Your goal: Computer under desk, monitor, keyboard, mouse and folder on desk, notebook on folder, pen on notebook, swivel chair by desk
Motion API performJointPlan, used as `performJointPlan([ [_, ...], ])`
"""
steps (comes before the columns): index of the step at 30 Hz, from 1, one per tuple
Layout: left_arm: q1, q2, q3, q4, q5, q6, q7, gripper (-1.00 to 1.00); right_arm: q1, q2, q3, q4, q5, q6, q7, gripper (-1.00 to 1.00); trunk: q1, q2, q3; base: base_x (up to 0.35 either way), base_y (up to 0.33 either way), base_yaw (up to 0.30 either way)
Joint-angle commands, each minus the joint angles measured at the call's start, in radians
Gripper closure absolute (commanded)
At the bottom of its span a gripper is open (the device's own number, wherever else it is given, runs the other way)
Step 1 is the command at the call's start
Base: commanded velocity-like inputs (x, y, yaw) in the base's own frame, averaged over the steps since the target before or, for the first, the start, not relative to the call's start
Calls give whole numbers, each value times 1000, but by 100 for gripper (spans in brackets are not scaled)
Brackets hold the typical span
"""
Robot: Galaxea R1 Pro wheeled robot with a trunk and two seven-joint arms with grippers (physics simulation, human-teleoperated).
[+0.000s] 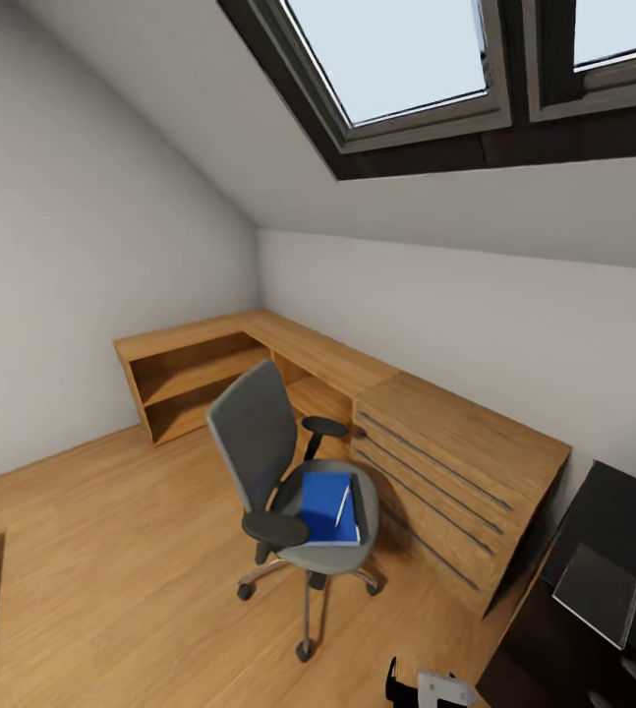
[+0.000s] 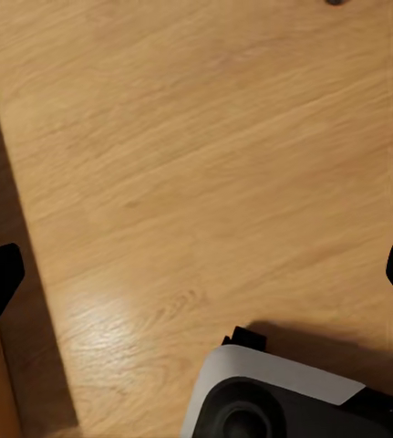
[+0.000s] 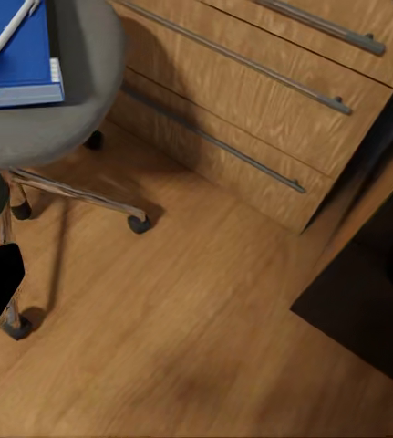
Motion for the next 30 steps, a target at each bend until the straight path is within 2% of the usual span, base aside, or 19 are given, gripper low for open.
performJointPlan([
  [1, -1, 0, -9, 0, 2, -2, 8, -100, -1, 0, 9, 0, -6, -3, -6, -100, 0, -1, -1, 86, 53, 118],
  [14, -1, 0, -8, 0, 2, -3, 8, -100, -1, 2, 12, 0, -2, -4, -6, -100, 0, -1, 5, 16, 10, 21],
  [19, -1, 0, -8, 0, 3, -3, 8, -100, -1, 3, 12, 0, -1, -4, 58, -100, 0, -1, 2, 0, 0, -57],
  [20, -1, 0, -8, 0, 3, -3, 8, -100, -1, 2, 9, 0, -2, -4, 128, -100, 0, -1, 2, 0, 0, -12],
  [22, -1, 0, -8, 0, 2, -3, 8, -100, -1, 2, 8, 1, -2, -4, 168, -100, 0, -1, 1, 0, 0, -2],
  [30, -1, 0, -8, 0, 3, -3, 8, -100, -1, 2, 6, 2, -3, -3, 206, -100, 0, -1, 1, 0, 0, 160],
])
